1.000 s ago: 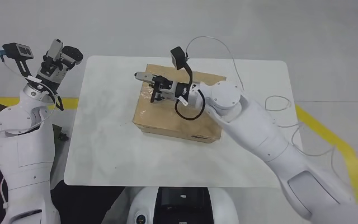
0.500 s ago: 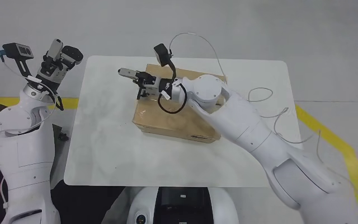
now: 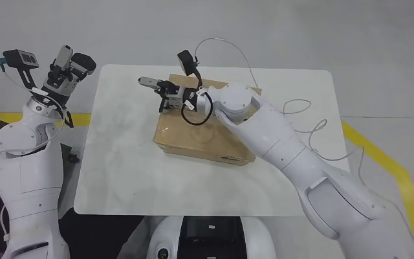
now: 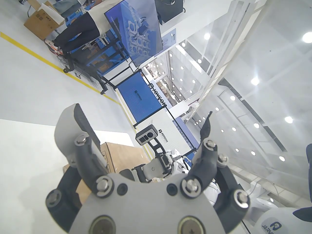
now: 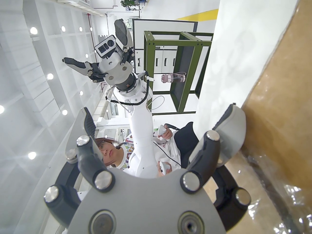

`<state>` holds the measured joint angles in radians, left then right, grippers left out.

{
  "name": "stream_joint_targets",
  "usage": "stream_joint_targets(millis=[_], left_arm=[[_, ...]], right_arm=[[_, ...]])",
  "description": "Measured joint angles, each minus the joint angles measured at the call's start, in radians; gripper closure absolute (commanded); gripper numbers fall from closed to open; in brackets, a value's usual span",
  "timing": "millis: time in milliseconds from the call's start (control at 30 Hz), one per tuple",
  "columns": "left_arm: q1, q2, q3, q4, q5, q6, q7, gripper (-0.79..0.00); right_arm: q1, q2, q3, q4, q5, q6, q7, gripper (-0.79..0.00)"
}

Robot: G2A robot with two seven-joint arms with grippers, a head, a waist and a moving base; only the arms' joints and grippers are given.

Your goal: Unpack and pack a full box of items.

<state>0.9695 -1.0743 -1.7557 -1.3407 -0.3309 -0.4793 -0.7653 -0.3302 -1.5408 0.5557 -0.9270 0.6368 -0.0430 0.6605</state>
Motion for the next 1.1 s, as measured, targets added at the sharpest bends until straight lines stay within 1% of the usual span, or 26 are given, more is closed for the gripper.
stream_joint_targets(millis=[333, 1100], left_arm=[[0.000, 0.000, 0.000, 0.000, 0.000, 0.000, 0.000, -0.785], [0.000, 0.000, 0.000, 0.000, 0.000, 0.000, 0.000, -0.785]], right_arm=[[-0.033, 0.011, 0.054, -0.016, -0.067, 0.042, 0.027, -0.785], [-0.137, 0.057, 0.195, -0.166, -0.212, 0.153, 0.050, -0.785]])
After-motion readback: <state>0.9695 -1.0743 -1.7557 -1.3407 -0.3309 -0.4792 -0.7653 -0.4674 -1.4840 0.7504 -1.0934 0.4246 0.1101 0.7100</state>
